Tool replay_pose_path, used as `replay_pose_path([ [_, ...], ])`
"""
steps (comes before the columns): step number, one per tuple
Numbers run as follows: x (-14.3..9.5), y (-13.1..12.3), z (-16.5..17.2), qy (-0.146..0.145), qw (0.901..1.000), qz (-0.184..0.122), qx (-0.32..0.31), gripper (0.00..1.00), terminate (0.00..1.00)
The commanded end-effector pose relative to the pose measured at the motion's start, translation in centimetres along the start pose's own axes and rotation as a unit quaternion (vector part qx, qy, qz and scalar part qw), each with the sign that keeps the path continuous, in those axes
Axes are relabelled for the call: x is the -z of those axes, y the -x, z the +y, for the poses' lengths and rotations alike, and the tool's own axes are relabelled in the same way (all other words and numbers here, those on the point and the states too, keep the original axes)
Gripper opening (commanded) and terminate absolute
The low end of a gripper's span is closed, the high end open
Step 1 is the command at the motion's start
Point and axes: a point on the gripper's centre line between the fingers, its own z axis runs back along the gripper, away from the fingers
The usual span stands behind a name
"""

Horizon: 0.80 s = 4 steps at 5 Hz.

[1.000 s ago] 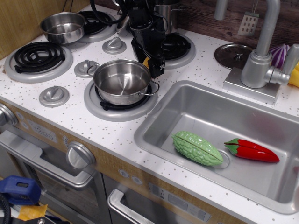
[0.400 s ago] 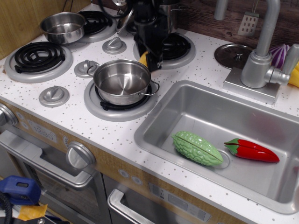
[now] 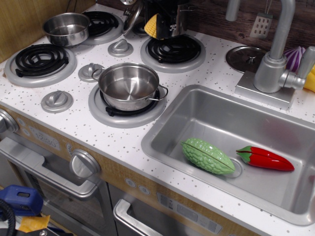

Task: Put corn in pan which is on stove

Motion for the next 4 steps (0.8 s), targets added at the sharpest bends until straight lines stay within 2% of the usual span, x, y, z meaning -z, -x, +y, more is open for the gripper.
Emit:
replay_pose_path([
  [1,-4.4,3.0,-0.7,-0.047,0.9963,-0.057,-0.043,0.00,0.00],
  [3,-3.8,6.2,-2.9,-0.056,0.9946,-0.054,-0.069,0.00,0.00],
  [4,-2.7,7.5,-3.3,-0.026,0.9934,-0.071,-0.087,0.00,0.00],
])
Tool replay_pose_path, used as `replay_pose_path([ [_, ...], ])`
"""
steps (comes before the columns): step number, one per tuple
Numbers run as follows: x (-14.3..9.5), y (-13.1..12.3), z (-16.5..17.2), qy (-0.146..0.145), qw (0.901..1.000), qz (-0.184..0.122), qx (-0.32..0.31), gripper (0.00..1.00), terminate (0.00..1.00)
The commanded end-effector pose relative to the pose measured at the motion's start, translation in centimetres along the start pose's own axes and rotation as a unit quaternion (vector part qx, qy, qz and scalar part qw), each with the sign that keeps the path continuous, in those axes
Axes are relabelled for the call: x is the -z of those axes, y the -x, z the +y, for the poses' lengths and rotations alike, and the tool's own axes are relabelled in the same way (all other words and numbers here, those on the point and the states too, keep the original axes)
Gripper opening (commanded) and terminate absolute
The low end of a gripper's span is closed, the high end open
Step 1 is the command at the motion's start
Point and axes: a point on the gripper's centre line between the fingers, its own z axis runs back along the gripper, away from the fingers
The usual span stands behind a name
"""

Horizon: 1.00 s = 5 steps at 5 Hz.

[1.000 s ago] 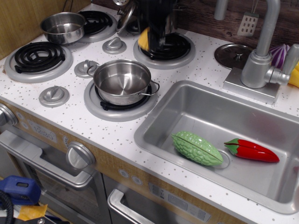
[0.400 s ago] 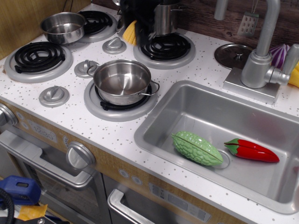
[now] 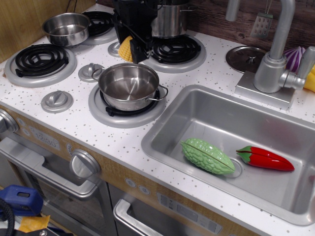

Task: Put corn in pan which is on stove

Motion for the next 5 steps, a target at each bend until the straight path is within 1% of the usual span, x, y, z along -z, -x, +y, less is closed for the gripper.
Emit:
replay_pose_path([
  [1,-0.4,0.8,0.6,-0.004,0.9982,-0.055,-0.026,1.00,0.00],
  [2,1.6,1.3,0.5,0.004,0.9961,-0.083,-0.028,1.00,0.00],
  [3,3.2,1.1,0.4,0.004,0.9936,-0.109,-0.032,1.00,0.00],
  [4,3.2,1.1,0.4,0.004,0.9936,-0.109,-0.032,1.00,0.00],
  [5,3.2,1.1,0.4,0.004,0.9936,-0.109,-0.032,1.00,1.00],
])
